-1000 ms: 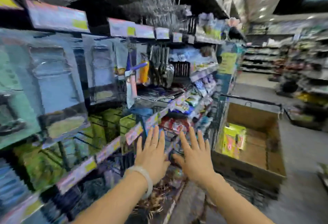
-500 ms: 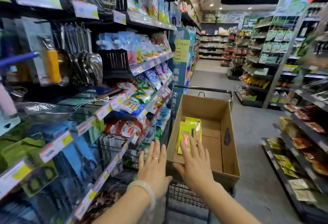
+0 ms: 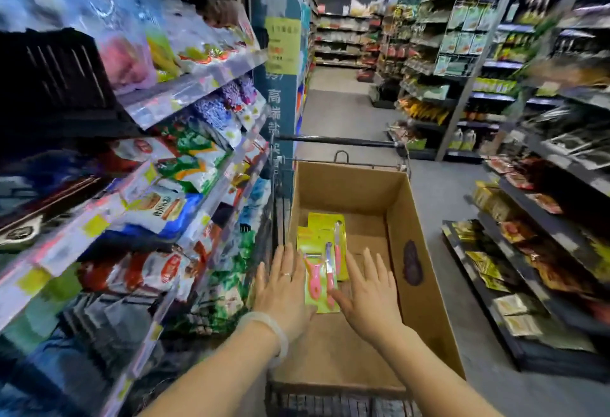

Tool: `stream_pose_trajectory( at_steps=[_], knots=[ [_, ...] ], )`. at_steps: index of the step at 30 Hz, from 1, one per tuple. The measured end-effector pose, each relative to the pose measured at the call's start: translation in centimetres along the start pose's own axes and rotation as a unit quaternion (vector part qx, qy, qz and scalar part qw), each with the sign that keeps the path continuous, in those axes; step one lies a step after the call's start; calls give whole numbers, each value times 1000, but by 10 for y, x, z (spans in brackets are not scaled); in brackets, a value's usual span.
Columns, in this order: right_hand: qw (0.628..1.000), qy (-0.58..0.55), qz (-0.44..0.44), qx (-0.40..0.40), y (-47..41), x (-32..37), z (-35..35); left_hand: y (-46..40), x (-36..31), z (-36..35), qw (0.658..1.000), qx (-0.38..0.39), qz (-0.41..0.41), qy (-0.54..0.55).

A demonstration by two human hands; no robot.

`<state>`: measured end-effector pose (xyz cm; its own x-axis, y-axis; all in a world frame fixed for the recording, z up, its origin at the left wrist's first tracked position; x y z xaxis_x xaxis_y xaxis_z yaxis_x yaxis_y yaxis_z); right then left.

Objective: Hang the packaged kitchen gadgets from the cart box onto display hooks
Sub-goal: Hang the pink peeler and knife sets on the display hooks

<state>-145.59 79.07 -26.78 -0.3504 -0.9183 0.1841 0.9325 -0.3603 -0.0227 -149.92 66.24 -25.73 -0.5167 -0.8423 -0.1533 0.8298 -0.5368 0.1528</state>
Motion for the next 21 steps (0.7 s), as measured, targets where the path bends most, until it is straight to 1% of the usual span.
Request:
stream_pose_trajectory(
  at_steps=[2, 5, 8, 11, 12, 13, 14, 15, 18, 21],
  knots=[
    [1000, -13, -19, 10, -15, -12, -18, -20, 1, -12, 1000, 16, -6, 4],
    [994, -35, -50, 89, -40, -38, -67, -49, -2, -43, 998, 52, -13, 23],
    [983, -90, -84, 134, -74, -59, -107, -78, 0, -59, 997, 44, -21, 57],
    [974, -129, -82, 165, -110, -66, -144, -101, 5, -61, 997, 18, -10, 79],
    [970, -143, -83, 180, -121, -67, -158, -110, 7, -58, 996, -10, -9, 83],
    [965, -150, -87, 199, -131, -67, -171, -118, 9, -53, 996, -47, -14, 71],
    [961, -157, -88, 209, -142, -67, -182, -126, 11, -50, 997, -65, -10, 49],
    [959, -158, -91, 215, -152, -66, -191, -134, 16, -53, 997, -64, 2, 36],
    [958, -163, -103, 214, -183, -65, -214, -155, 25, -60, 996, -89, 13, 13],
    [963, -156, -117, 184, -207, -61, -224, -168, 24, -63, 993, -118, 7, 0]
  ],
)
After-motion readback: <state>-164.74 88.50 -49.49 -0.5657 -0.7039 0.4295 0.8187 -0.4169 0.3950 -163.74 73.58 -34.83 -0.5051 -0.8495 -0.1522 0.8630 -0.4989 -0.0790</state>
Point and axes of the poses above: each hand's wrist, its own y-axis away from the middle knuckle, its own z-axis out of the back of the hand, x = y × z, the point moved 10 cm from there along -y, towards the middle knuckle, and after that the axes turned 4 degrees about x, right-handed, at the moved point
